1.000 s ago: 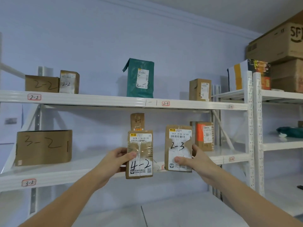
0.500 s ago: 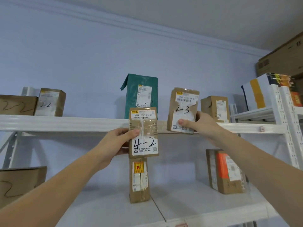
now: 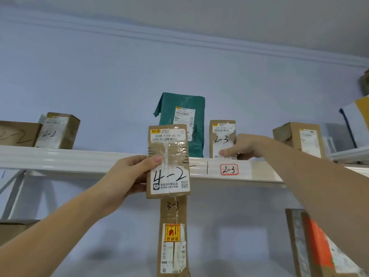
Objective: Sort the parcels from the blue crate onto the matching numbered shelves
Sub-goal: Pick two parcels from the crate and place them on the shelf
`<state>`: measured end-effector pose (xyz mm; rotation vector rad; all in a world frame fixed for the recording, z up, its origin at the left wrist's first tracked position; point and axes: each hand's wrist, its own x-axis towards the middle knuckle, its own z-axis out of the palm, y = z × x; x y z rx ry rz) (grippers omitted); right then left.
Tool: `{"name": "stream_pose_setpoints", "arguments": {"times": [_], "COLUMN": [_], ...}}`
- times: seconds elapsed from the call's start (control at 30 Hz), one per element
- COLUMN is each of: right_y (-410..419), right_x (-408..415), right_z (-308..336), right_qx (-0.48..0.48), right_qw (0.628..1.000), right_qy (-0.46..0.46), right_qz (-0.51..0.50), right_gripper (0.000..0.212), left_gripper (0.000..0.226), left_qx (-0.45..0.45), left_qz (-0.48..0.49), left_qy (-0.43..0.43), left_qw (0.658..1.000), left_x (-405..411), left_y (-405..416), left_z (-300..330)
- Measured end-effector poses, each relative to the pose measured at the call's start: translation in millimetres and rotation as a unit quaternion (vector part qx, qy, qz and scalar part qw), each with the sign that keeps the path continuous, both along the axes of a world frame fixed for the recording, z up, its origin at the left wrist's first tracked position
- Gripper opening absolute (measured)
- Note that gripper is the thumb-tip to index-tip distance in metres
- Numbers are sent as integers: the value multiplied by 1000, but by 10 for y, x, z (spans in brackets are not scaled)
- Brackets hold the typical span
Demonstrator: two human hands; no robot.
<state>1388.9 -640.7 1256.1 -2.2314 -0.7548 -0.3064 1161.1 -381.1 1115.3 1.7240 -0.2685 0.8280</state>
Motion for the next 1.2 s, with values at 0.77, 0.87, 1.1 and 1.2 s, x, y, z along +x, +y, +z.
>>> {"name": "stream_pose_setpoints", "arguments": {"times": [0.77, 0.87, 1.1, 1.2], "right_y": [-268, -384, -605, -714], "right_x": [-978, -1516, -2372, -2499], "right_z": [-519, -965, -2225, -2703], "right_qx": [-19, 28, 26, 44], "right_qw": [955, 963, 986, 980], "right_qy": [-273, -268, 35, 90], "right_qz": [-115, -24, 160, 172], "right_gripper": [85, 66, 100, 75], "left_gripper": [40, 32, 59, 68], "left_qx": [5, 4, -21, -19], "left_qz": [-19, -47, -128, -134], "left_qy": [45, 74, 121, 149], "left_qw": [999, 996, 984, 979], "left_x": [-489, -611, -858, -925], "left_y": [-147, -270, -751, -955], "left_z": [-507, -703, -1232, -1556]}}
